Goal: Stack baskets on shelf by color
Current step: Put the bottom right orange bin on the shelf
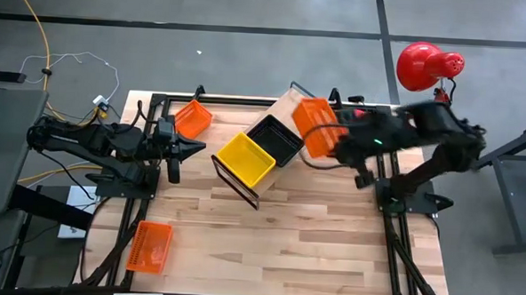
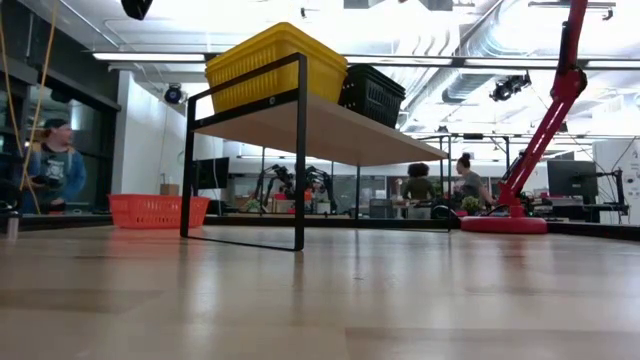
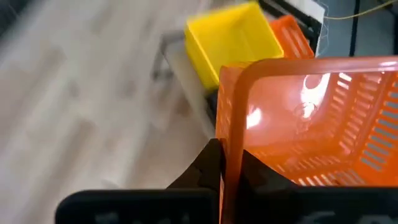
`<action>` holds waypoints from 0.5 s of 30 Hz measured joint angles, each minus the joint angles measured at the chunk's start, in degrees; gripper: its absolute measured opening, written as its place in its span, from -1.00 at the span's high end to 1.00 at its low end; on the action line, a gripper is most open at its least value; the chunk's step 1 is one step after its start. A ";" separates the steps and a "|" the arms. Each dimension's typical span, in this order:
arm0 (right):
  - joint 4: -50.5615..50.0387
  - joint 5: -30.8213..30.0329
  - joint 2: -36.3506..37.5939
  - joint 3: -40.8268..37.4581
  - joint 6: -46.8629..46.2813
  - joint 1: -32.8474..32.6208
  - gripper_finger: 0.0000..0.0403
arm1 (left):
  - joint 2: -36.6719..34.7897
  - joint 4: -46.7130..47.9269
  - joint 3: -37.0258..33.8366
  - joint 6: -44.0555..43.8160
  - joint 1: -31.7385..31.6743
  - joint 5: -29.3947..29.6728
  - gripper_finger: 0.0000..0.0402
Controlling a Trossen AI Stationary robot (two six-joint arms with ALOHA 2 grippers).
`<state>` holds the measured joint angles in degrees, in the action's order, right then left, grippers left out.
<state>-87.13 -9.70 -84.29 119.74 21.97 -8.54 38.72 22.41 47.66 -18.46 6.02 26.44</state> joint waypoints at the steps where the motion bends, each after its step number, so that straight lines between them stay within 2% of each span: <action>1: -0.77 0.22 -1.09 0.32 4.14 2.25 1.00 | 0.00 -0.05 0.00 0.00 0.00 0.00 1.00; 9: -2.86 0.97 -6.74 -3.80 32.16 19.02 1.00 | 0.02 -0.05 0.00 0.00 0.00 0.09 1.00; 13: -0.75 1.13 -7.65 -10.20 38.33 25.20 1.00 | 0.02 -0.06 0.00 0.00 0.00 0.50 1.00; 15: -0.12 -1.69 -7.48 -13.76 41.82 27.34 1.00 | 0.00 -0.06 0.00 0.00 0.00 1.30 1.00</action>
<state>-87.25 -11.39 -91.77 105.98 63.79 18.80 38.72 22.35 47.66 -18.46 6.02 27.74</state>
